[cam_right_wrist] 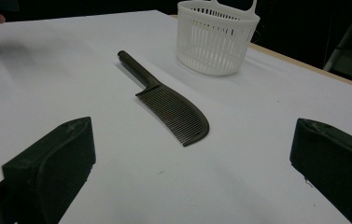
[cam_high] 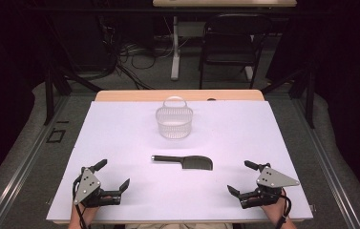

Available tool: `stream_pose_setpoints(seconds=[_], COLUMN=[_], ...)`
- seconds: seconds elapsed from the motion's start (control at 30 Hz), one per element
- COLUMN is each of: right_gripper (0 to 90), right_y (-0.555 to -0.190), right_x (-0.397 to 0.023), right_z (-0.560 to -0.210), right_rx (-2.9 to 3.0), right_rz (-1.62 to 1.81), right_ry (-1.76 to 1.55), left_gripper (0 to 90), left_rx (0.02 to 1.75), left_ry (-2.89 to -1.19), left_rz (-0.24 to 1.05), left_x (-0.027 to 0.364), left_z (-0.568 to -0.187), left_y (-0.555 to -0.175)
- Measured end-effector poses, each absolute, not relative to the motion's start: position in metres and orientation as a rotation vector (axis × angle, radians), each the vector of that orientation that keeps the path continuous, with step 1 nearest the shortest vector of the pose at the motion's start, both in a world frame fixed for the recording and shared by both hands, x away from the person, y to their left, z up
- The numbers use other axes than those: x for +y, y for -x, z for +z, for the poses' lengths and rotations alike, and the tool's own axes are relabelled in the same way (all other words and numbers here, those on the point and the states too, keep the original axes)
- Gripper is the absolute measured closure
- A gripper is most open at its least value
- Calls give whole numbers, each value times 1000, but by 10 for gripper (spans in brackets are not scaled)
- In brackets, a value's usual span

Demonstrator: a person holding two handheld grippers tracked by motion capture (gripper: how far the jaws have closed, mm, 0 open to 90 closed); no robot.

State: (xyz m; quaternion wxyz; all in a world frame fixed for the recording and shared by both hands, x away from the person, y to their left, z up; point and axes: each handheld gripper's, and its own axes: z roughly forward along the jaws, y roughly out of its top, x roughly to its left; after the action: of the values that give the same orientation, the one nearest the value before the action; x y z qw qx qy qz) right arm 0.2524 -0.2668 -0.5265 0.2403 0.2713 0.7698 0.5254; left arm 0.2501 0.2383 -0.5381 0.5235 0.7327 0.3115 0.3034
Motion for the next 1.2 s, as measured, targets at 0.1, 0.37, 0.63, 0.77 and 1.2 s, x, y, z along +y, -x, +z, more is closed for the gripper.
stream_pose_setpoints(seconds=[0.1,0.37,0.63,0.77,1.2], right_gripper=[0,0,0,0,0], right_y=[-253,-257,-263,-266,-275], right_x=[-265,-263,-257,-252,-243], right_z=[-527,-527,-526,-524,-524], right_rx=[2110,2123,2154,2158,2187], right_rz=[1435,1421,1412,1405,1399], right_ry=[-744,-759,-760,-767,-765], left_gripper=[3,3,3,3,3], left_rx=[748,744,741,744,744], left_ry=[-1755,-1762,-1766,-1769,-1768], left_rz=[722,719,718,720,722], left_x=[238,238,238,238,238], left_z=[-538,-539,-539,-539,-539], left_y=[-251,-251,-251,-251,-251])
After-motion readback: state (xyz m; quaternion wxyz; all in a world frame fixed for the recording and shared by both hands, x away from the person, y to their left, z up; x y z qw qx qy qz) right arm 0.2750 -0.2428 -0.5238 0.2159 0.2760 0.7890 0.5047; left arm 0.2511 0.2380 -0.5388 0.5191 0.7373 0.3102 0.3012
